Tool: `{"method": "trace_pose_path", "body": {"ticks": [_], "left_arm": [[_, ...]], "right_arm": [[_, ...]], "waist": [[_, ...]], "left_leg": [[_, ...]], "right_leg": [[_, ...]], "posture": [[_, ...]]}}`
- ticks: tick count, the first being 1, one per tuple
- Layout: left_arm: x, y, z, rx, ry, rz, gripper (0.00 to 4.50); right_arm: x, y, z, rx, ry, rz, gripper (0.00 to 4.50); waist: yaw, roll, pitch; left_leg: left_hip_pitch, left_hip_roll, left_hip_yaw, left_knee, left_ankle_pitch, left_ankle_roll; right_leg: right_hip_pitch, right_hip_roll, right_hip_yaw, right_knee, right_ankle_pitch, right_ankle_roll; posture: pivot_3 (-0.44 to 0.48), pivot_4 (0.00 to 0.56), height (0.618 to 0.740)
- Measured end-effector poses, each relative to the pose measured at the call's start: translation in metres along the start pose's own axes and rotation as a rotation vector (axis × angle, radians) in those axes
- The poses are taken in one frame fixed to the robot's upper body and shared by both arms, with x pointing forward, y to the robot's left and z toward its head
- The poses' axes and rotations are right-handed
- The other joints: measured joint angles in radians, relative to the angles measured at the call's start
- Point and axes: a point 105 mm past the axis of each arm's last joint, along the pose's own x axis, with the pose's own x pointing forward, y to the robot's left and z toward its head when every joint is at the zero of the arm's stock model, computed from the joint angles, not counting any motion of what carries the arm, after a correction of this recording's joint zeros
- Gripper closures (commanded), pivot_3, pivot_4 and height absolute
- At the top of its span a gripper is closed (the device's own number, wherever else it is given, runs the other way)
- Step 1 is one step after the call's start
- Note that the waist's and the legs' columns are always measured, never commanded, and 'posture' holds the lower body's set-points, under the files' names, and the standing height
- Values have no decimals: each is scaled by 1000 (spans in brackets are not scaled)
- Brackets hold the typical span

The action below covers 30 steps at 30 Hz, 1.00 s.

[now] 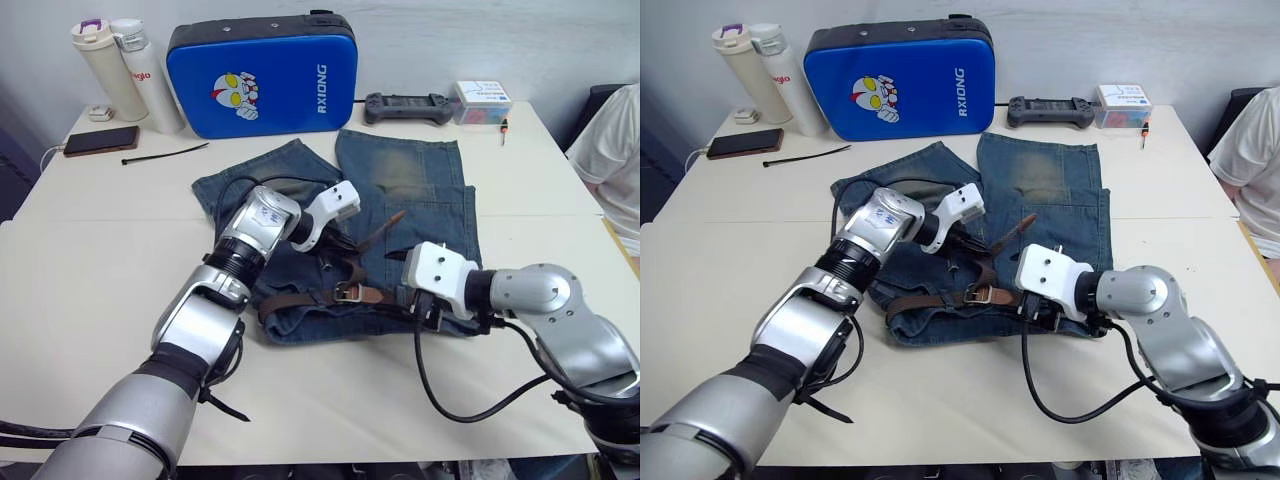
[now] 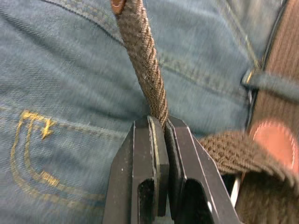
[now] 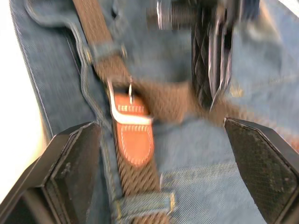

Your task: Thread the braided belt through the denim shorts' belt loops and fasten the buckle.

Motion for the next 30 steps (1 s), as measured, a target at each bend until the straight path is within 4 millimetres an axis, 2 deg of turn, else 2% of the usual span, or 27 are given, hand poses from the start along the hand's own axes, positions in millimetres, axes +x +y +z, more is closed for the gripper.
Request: {"method": "trace_pose_path", "body": {"ticks": [3, 9, 13, 17, 19, 24, 27, 28, 30], "left_arm": [[-15, 1, 2, 84, -15, 22, 4500], [-39, -3, -8, 256, -16, 39, 4500], [-55, -1, -12, 409, 20, 91, 4500], [-54, -6, -12, 478, 11, 99, 4500], [-55, -8, -8, 504, 2, 99, 4500], [-52, -12, -2, 494, -29, 90, 4500], [-52, -14, 0, 504, -35, 84, 4500], [-52, -14, 0, 507, -34, 83, 4500], [-52, -14, 0, 507, -33, 80, 4500]], "right_arm": [[3, -2, -3, -26, 14, -36, 32], [8, 2, 1, -14, -7, -48, 32], [-6, -20, 6, -57, 3, -126, 32], [-19, -46, 23, -129, -32, -212, 32], [-21, -50, 29, -154, -49, -223, 32], [-13, -50, 22, -164, -28, -202, 32], [-6, -48, 14, -169, -7, -179, 745], [-4, -48, 11, -170, 2, -175, 1352], [-2, -49, 7, -160, 10, -175, 2263]], "waist": [[0, 0, 0], [2, 0, 0], [3, 0, 0], [3, 0, 0], [3, 0, 0], [2, 0, 0], [2, 0, 0], [2, 0, 0], [0, 0, 0]], "left_leg": [[0, 0, 0, 0, 0, 0], [0, 0, -1, 1, 0, 0], [0, 0, -1, 1, 0, 0], [0, 0, -1, 1, 0, 1], [0, 0, -1, 1, 0, 1], [0, 0, 0, 1, 0, 1], [0, 0, 0, 1, 0, 1], [0, 0, 0, 1, 0, 1], [0, 0, 0, 1, 0, 1]], "right_leg": [[0, 0, 0, 0, 0, 0], [0, 0, 0, 0, 0, 0], [1, 0, 0, 0, 0, 0], [1, 0, 0, 0, 0, 0], [1, 0, 0, 0, 0, 0], [1, 0, 0, 0, 0, 0], [1, 0, 0, 0, 0, 0], [1, 0, 0, 1, 0, 0], [1, 0, 0, 1, 0, 0]], "posture": [[0, 150, 740], [0, 150, 740], [0, 150, 740], [0, 150, 740], [0, 150, 740], [0, 150, 740], [0, 150, 740], [0, 150, 740], [0, 150, 740]]}}
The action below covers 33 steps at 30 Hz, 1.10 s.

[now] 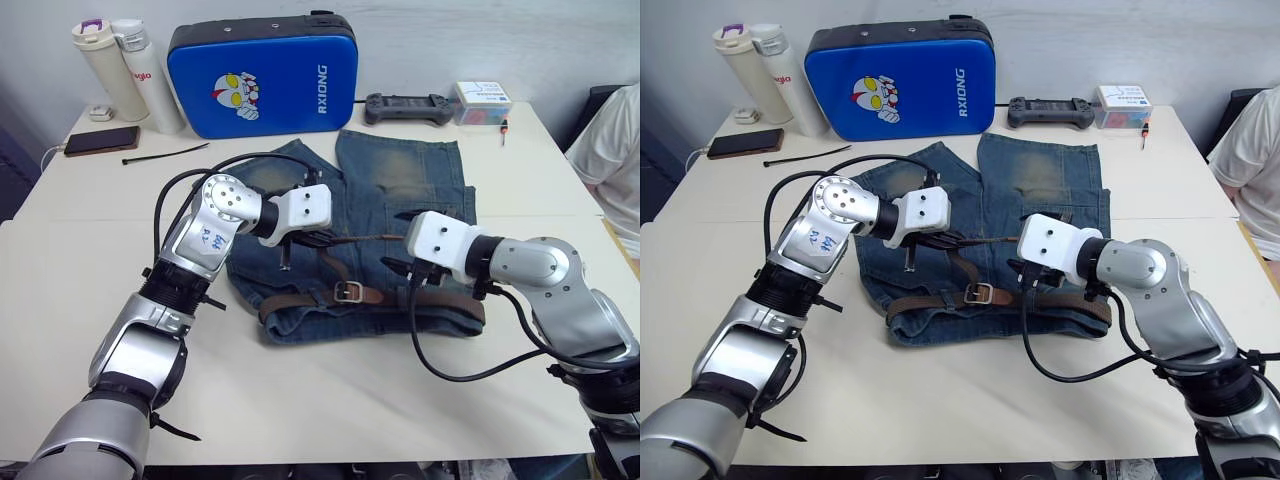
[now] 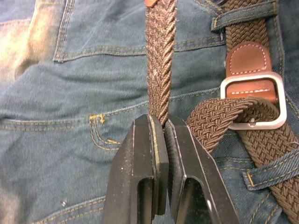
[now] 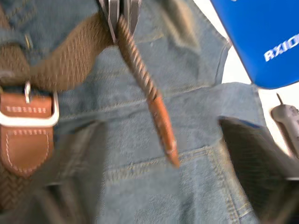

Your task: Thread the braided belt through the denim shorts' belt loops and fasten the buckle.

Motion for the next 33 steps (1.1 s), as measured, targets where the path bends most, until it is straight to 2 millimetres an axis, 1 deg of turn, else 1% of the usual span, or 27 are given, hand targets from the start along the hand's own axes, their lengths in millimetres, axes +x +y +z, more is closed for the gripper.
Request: {"method": "trace_pose_path", "body": {"ticks": [1, 5, 6, 8, 9, 11, 12, 14, 19, 24, 30, 31, 33], "left_arm": [[0, 0, 0, -3, 1, -2, 4500], [-1, 0, -1, 0, 3, -2, 4500], [-1, 0, -1, 0, 4, -1, 4500], [-1, 0, -1, -15, 2, -1, 3696], [-1, 1, -1, -30, -5, -1, 3503], [-1, 3, 1, -62, -24, 2, 2602], [-1, 4, 1, -68, -31, 5, 2234], [1, 8, 3, -56, -39, 33, 1351], [3, 10, 12, -36, -62, 35, 1351], [13, 5, 23, -45, -125, 10, 1351], [17, 3, 28, -50, -153, -2, 1351], [17, 3, 27, -50, -152, -1, 1898], [18, 3, 27, -52, -149, -2, 2653]], "right_arm": [[1, 0, 0, 4, -3, -1, 2645], [4, 2, 2, 9, -25, 4, 4475], [4, 2, 3, 10, -26, 6, 4475], [4, 2, 3, 11, -28, 6, 4500], [5, 2, 3, 12, -28, 6, 4500], [5, 2, 3, 12, -29, 6, 4500], [5, 2, 3, 13, -29, 6, 4500], [5, 3, 3, 18, -29, 6, 4500], [5, 3, 3, 29, -25, 7, 4500], [6, 4, 4, 44, -27, 8, 4500], [5, 4, 5, 51, -26, 3, 4500], [5, 4, 6, 53, -27, 3, 4500], [5, 4, 8, 52, -36, 4, 4500]], "waist": [[0, 0, 0], [0, 0, 0], [1, 0, 0], [1, 0, 0], [1, 0, 0], [1, 0, 0], [1, 0, 0], [1, 0, 0], [0, 0, 0], [1, 0, 0], [0, 0, 0], [0, 0, 0], [0, 0, 0]], "left_leg": [[0, 0, 0, 0, 0, 0], [0, 0, 0, 0, 0, 0], [0, 0, 0, 0, 0, 0], [0, 0, 0, 0, 0, 0], [0, 0, 0, 0, 0, 0], [0, 0, 0, 1, 0, 0], [0, 0, 0, 1, 0, 0], [0, 0, 0, 1, 0, 0], [0, 0, 0, 0, 0, 0], [0, 0, 0, 1, 0, 0], [0, 0, 0, 1, 0, 0], [0, 0, 0, 1, 0, 0], [0, 0, 0, 1, 0, 0]], "right_leg": [[0, 0, 0, 0, 0, 0], [0, 0, 0, 0, 0, 0], [0, 0, 0, 0, 0, 0], [0, 0, 0, 0, 0, 0], [0, 0, 0, 0, 0, 0], [0, 0, 0, 1, 0, 0], [0, 0, 0, 0, 0, 0], [0, 0, 0, 0, 0, 0], [0, 0, 0, 1, 0, 0], [0, 0, 0, 1, 0, 0], [0, 0, 0, 1, 0, 0], [0, 0, 0, 1, 0, 0], [0, 0, 0, 1, 0, 0]], "posture": [[0, 150, 740], [0, 150, 740], [0, 150, 740], [0, 150, 740], [0, 150, 740], [0, 150, 740], [0, 150, 740], [0, 150, 740], [0, 150, 740], [0, 150, 740], [0, 150, 740], [0, 150, 740], [0, 150, 740]]}}
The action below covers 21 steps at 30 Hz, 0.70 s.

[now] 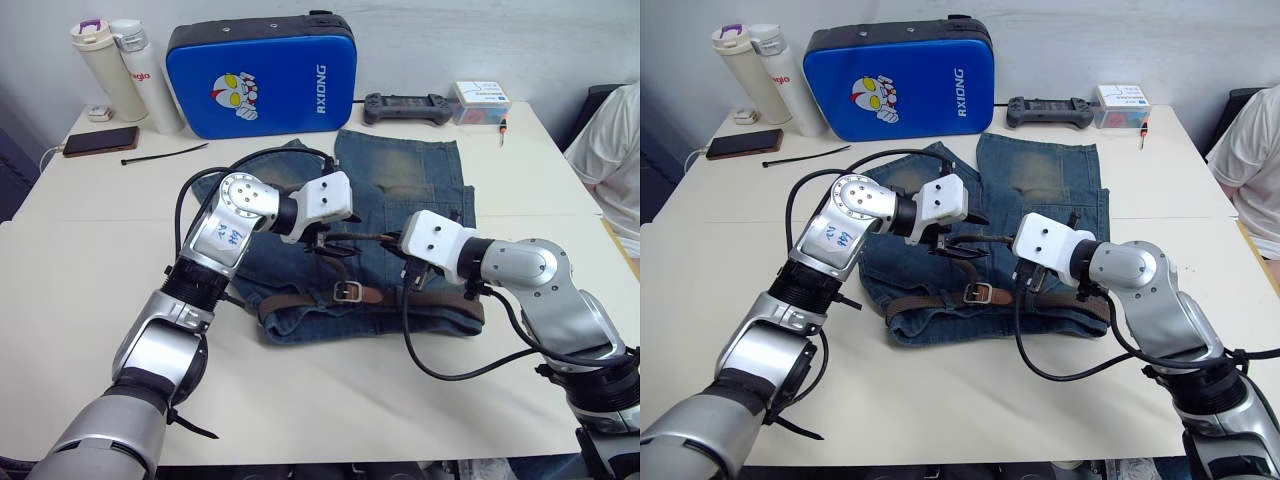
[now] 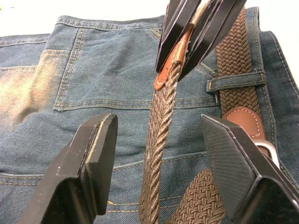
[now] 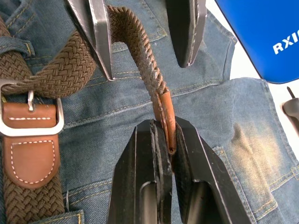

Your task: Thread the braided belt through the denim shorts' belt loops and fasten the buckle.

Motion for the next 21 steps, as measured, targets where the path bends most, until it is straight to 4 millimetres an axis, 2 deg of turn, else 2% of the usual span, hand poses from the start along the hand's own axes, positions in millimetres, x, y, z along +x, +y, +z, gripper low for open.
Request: {"method": "trace_pose_path", "body": {"ticks": [2, 4, 5, 13, 15, 16, 18, 21], "left_arm": [[0, 0, 0, -6, 0, -1, 3371], [2, 0, -1, -15, 0, -5, 4300], [3, -1, -1, -18, -2, -7, 4464], [4, 2, -1, -57, -13, -11, 4464], [4, 3, 2, -58, -20, -11, 4500], [3, 3, 3, -55, -22, -10, 4500], [-2, 8, 1, -53, -13, 8, 4500], [-14, 14, -11, -25, 51, 42, 4500]], "right_arm": [[0, 0, 0, 4, -2, 1, 4500], [0, 0, 0, 14, 3, -1, 4500], [0, 0, -1, 17, 6, -4, 4500], [-1, -2, -2, 23, 12, -19, 4500], [-3, -3, -2, 38, 7, -25, 3604], [-5, -4, -1, 48, -1, -28, 3363], [-12, -3, -2, 72, 1, -22, 2528], [-29, 7, -13, 78, 54, 25, 957]], "waist": [[0, 0, 0], [0, 0, 0], [1, 0, 0], [0, 0, 0], [0, 0, 0], [1, 0, 0], [1, 0, 0], [2, 0, 0]], "left_leg": [[0, 0, 0, 0, 0, 0], [0, 0, 0, 0, 0, 0], [0, 0, 0, 0, 0, 0], [0, 0, 0, 0, 0, 0], [0, 0, 0, 0, 0, 0], [0, 0, 0, 0, 0, 0], [0, 0, 0, 0, 0, 0], [0, 0, 0, 0, 0, 0]], "right_leg": [[0, 0, 0, 0, 0, 0], [0, 0, 0, 0, 0, 0], [0, 0, 0, 0, 0, 0], [0, 0, 0, 0, 0, 0], [0, 0, 0, 0, 0, 0], [0, 0, 0, 0, 0, 0], [0, 0, 0, 0, 0, 0], [0, 0, 0, 0, 0, 0]], "posture": [[0, 150, 740], [0, 150, 740], [0, 150, 740], [0, 150, 740], [0, 150, 740], [0, 150, 740], [0, 150, 740], [0, 150, 740]]}}
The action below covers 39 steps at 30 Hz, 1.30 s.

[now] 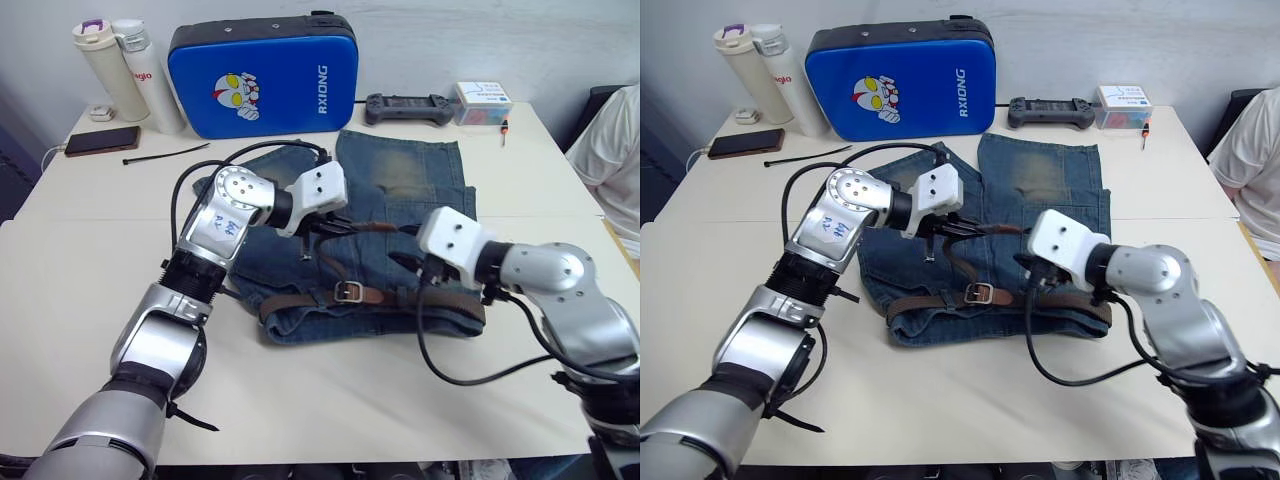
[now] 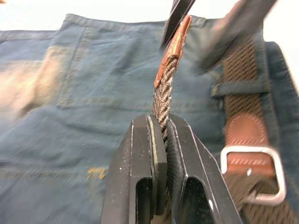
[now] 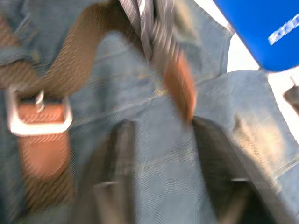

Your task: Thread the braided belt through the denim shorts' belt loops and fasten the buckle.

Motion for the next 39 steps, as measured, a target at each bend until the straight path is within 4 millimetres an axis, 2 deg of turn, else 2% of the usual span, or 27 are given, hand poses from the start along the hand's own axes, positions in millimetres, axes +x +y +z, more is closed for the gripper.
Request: {"method": "trace_pose_path", "body": {"ticks": [2, 7, 9, 13, 18, 25, 28, 32, 33, 35, 39], "left_arm": [[-5, 2, -4, 20, 27, 11, 4500], [-3, 0, -13, 100, 85, -12, 4500], [-3, -1, -15, 107, 92, -17, 4500], [-3, 1, -15, 122, 102, -25, 4500], [-2, -1, -17, 132, 112, -45, 4500], [-3, -2, -16, 137, 113, -56, 4500], [-4, -1, -15, 173, 108, -55, 4500], [-9, -2, -11, 269, 90, -62, 4500], [-11, -1, -10, 298, 85, -62, 4500], [-13, -2, -12, 338, 74, -68, 4500], [-20, -1, -24, 459, 99, -64, 4500]], "right_arm": [[-5, 10, -8, -8, 34, 30, 57], [-4, 46, -15, -56, 39, 121, 57], [-1, 54, -18, -71, 46, 134, 57], [6, 54, -18, -102, 33, 91, 57], [15, 50, -28, -120, 55, 57, 57], [32, 53, -25, -132, 22, 36, 57], [34, 52, -25, -142, 18, 19, 893], [38, 54, -27, -115, 4, 10, 2888], [39, 55, -26, -105, -2, 5, 3510], [39, 55, -27, -88, -8, -9, 4419], [35, 50, -29, -60, -10, -45, 4466]], "waist": [[0, 0, 0], [-2, 0, 0], [-2, 0, 0], [-1, 0, 0], [-1, 0, 0], [-2, 0, 0], [-2, 0, 0], [-3, 0, 0], [-3, 0, 0], [-2, 0, 0], [-2, 0, 0]], "left_leg": [[0, 0, 0, 0, 0, 0], [0, 0, 1, 0, 0, 0], [0, 0, 1, 1, 0, 0], [0, 0, 1, 1, 0, 0], [0, 0, 1, 1, 0, 0], [0, 0, 0, 2, 0, 0], [0, 0, 1, 2, 0, 0], [0, 0, 1, 2, 0, 0], [0, 0, 1, 2, 0, 0], [1, 0, 1, 2, 0, 0], [1, 0, 1, 2, 0, 0]], "right_leg": [[0, 0, 0, 0, 0, 0], [0, 0, 1, 0, 0, 0], [0, 0, 1, 0, 0, 0], [0, 0, 1, 0, 0, 0], [0, 0, 1, 0, 0, 0], [0, 0, 0, 1, 0, 0], [0, 0, 0, 1, 0, 0], [0, 0, 0, 1, 0, 0], [0, 0, 1, 1, 0, 0], [0, 0, 0, 1, 0, 0], [0, 0, 0, 1, 0, 0]], "posture": [[0, 150, 740], [0, 150, 740], [0, 150, 740], [0, 150, 740], [0, 150, 740], [0, 150, 740], [0, 150, 740], [0, 150, 740], [0, 150, 740], [0, 150, 740], [0, 150, 740]]}}
